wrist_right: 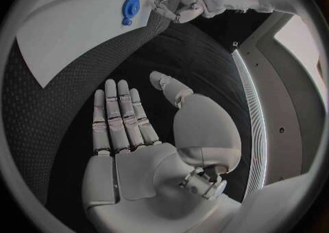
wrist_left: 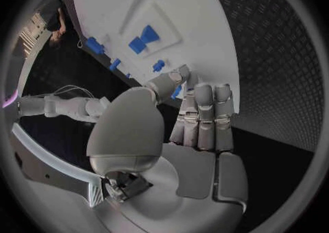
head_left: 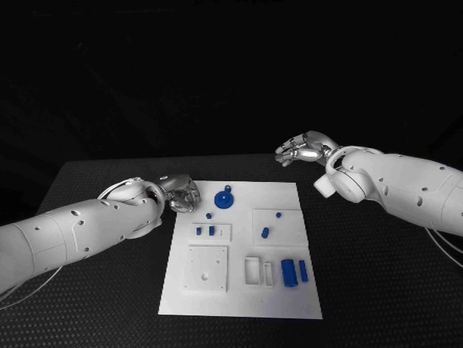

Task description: Assemble the parts on the task board

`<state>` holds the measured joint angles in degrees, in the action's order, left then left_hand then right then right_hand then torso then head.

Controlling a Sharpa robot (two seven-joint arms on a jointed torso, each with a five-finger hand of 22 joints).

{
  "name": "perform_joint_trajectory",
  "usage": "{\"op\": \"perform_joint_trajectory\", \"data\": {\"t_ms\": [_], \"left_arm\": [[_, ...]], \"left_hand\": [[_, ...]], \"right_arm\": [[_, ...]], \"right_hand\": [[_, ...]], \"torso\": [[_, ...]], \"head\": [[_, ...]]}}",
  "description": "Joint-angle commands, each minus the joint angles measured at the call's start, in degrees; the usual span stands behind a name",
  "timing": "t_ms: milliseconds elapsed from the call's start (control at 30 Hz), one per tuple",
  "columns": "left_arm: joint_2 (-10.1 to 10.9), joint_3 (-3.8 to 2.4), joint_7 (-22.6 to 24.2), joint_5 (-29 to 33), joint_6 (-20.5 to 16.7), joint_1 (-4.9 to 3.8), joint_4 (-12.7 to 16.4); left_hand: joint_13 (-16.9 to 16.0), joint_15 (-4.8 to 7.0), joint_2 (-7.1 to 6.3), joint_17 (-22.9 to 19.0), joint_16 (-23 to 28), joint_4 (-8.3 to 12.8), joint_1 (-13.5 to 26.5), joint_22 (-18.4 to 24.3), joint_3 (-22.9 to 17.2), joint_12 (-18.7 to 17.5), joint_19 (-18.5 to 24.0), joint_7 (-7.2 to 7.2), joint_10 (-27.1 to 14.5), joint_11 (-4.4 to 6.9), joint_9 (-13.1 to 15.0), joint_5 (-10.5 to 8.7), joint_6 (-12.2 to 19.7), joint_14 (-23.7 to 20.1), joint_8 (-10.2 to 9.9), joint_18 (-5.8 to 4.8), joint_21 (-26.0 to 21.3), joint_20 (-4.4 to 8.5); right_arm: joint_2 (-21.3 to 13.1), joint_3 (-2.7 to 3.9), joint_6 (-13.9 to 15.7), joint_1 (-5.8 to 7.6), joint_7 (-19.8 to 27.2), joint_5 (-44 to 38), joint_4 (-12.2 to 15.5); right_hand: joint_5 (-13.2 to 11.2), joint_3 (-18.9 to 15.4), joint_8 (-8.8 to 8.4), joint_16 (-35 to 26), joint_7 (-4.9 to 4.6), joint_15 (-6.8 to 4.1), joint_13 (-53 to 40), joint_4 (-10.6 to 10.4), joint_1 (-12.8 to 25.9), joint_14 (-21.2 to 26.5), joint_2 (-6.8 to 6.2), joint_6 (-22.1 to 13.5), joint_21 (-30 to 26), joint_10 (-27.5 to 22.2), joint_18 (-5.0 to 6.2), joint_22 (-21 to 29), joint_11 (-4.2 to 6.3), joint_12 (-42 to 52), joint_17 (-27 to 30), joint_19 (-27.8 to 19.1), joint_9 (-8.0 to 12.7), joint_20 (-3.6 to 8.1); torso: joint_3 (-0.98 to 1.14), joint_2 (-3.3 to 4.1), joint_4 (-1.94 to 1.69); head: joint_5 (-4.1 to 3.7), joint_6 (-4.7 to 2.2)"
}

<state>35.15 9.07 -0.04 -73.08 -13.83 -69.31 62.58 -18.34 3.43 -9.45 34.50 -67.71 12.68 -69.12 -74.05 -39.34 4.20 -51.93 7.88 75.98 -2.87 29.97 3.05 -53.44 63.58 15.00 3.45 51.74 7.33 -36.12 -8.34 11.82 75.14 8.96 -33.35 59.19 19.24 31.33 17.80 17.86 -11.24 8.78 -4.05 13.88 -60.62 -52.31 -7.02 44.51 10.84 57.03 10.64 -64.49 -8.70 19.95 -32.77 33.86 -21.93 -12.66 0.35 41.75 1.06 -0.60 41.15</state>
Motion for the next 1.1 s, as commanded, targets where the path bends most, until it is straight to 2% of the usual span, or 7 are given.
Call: {"op": "perform_joint_trajectory", "data": {"t_ms": [33, 300, 400, 533, 667, 867, 1100], "left_arm": [[0.85, -0.54, 3.08, 9.08, -5.32, -0.16, 0.3], [3.45, -2.16, 6.16, 26.15, -4.79, -0.62, 3.12], [4.59, -2.29, 7.18, 33.72, -4.5, -1.16, 4.43], [6.8, -2.29, 9.62, 43.69, -3.57, -1.79, 6.85], [8.35, -2.27, 12.14, 46.46, -1.67, -1.83, 8.38], [8.73, -2.24, 13.52, 48.23, -0.17, -1.81, 9.24], [8.56, -2.24, 15.22, 50.31, -0.28, -1.79, 10.1]], "left_hand": [[-0.07, -0.69, -0.98, -1.49, 3.05, -0.68, 0.33, 0.89, -0.12, 0.21, 2.36, 0.36, -1.23, -0.55, 0.24, 0.02, 0.39, -2.67, 0.45, -0.17, -2.4, 0.92], [-0.92, -1.8, -2.16, -4.42, 9.03, -2.53, 2.23, 2.49, 1.18, 1.85, 4.95, 0.51, -3.21, -1.39, 0.89, -0.21, 1.05, -4.92, 1.07, -1.3, -6.54, -0.18], [-1.16, -1.8, -2.33, -4.63, 9.55, -3.03, 3.41, 2.64, 2.53, 2.29, 4.97, 0.62, -3.2, -1.33, 1.06, -0.25, 1.09, -4.73, 1.25, -1.33, -6.93, -0.2], [-2.14, -1.51, -1.23, -4.91, 10.55, -2.54, 4.33, 2.84, 5.73, 4.26, 4.91, 0.32, -2.07, -0.59, 1.71, -0.13, 0.26, -4.35, 2.17, -1.43, -7.76, -0.08], [-2.63, -1.41, -0.46, -4.9, 10.98, -2.07, 3.87, 2.98, 6.46, 5.24, 4.63, -0.12, -2.25, -0.4, 2.24, -0.09, -0.53, -4.04, 2.87, -1.54, -8.33, 0.06], [-2.74, -1.49, 0.29, -4.92, 11.44, -1.64, 3.38, 3.09, 6.62, 5.52, 4.56, -0.12, -3.05, -0.58, 2.38, -0.06, -0.39, -4.07, 2.88, -1.69, -8.83, 0.07], [-2.81, -1.59, 0.51, -4.9, 11.68, -1.65, 3.61, 3.12, 6.93, 5.73, 4.54, -0.03, -3.42, -0.7, 2.43, -0.1, -0.24, -4.09, 2.83, -1.81, -9.12, 0.0]], "right_arm": [[-0.83, 0.02, -1.57, -0.13, 0.97, -6.51, 1.14], [-3.49, 0.01, -2.07, -0.56, 1.13, -18.97, 4.72], [-4.71, 0.0, -1.82, -0.93, 0.97, -24.68, 6.19], [-6.8, -0.02, -2.05, -1.43, -0.29, -33.73, 8.79], [-8.28, -0.09, -1.83, -2.5, -1.83, -41.32, 10.9], [-9.29, -0.37, -0.32, -3.64, -3.15, -47.85, 13.68], [-8.9, -0.62, 3.14, -4.94, -8.01, -55.36, 15.51]], "right_hand": [[-0.95, 0.18, 0.6, -0.09, -0.48, -0.09, 0.01, 0.8, -0.92, 0.18, 0.13, 1.02, -0.41, 0.5, 0.45, -0.21, 0.3, 0.16, 0.04, 0.39, -0.1, -0.11], [-3.97, 0.83, 2.06, 0.88, 1.36, -0.97, -0.08, 2.36, -2.52, -1.37, 0.69, 3.95, -0.41, 3.31, 1.26, -0.78, 1.29, -0.03, -0.38, 2.68, -0.59, -0.1], [-5.25, 1.18, 2.72, 1.85, 1.74, -1.86, -0.37, 2.53, -3.33, -3.0, 0.58, 5.41, 0.02, 5.25, 1.89, -1.0, 1.99, 0.15, -0.91, 4.45, -0.88, -0.02], [-7.76, 2.19, 3.66, 3.37, 2.38, -3.13, -1.12, 2.62, -4.59, -5.7, 0.28, 7.73, 0.7, 8.82, 3.01, -1.16, 3.25, 0.07, -1.96, 7.54, -1.51, 0.02], [-8.65, 2.66, 4.0, 4.22, 3.0, -4.02, -1.78, 2.65, -5.07, -7.48, 0.04, 9.21, 1.07, 11.3, 3.84, -1.3, 4.07, -0.44, -2.82, 9.71, -1.88, -0.05], [-10.04, 3.82, 3.92, 4.54, 3.36, -4.73, -2.33, 2.57, -5.57, -8.95, -0.58, 10.25, 1.41, 12.98, 4.36, -1.69, 4.44, -1.83, -3.43, 11.43, -2.1, -0.03], [-12.54, 6.1, 2.74, 4.26, 2.92, -5.16, -2.1, 2.21, -5.93, -10.03, -2.27, 9.48, 1.68, 12.51, 4.36, -2.34, 3.62, -5.56, -3.59, 12.51, -1.64, 0.35]], "torso": [[0.0, -0.02, 0.05], [-0.04, -0.05, -0.14], [-0.06, -0.07, -0.13], [-0.05, -0.14, -0.2], [-0.03, -0.13, -0.08], [-0.13, -0.19, 0.08], [-0.14, -0.11, 0.08]], "head": [[-0.02, -0.39], [-0.18, -0.78], [-0.39, -0.85], [-0.92, -1.02], [-0.99, -1.2], [-1.39, -1.23], [-1.88, -1.42]]}}
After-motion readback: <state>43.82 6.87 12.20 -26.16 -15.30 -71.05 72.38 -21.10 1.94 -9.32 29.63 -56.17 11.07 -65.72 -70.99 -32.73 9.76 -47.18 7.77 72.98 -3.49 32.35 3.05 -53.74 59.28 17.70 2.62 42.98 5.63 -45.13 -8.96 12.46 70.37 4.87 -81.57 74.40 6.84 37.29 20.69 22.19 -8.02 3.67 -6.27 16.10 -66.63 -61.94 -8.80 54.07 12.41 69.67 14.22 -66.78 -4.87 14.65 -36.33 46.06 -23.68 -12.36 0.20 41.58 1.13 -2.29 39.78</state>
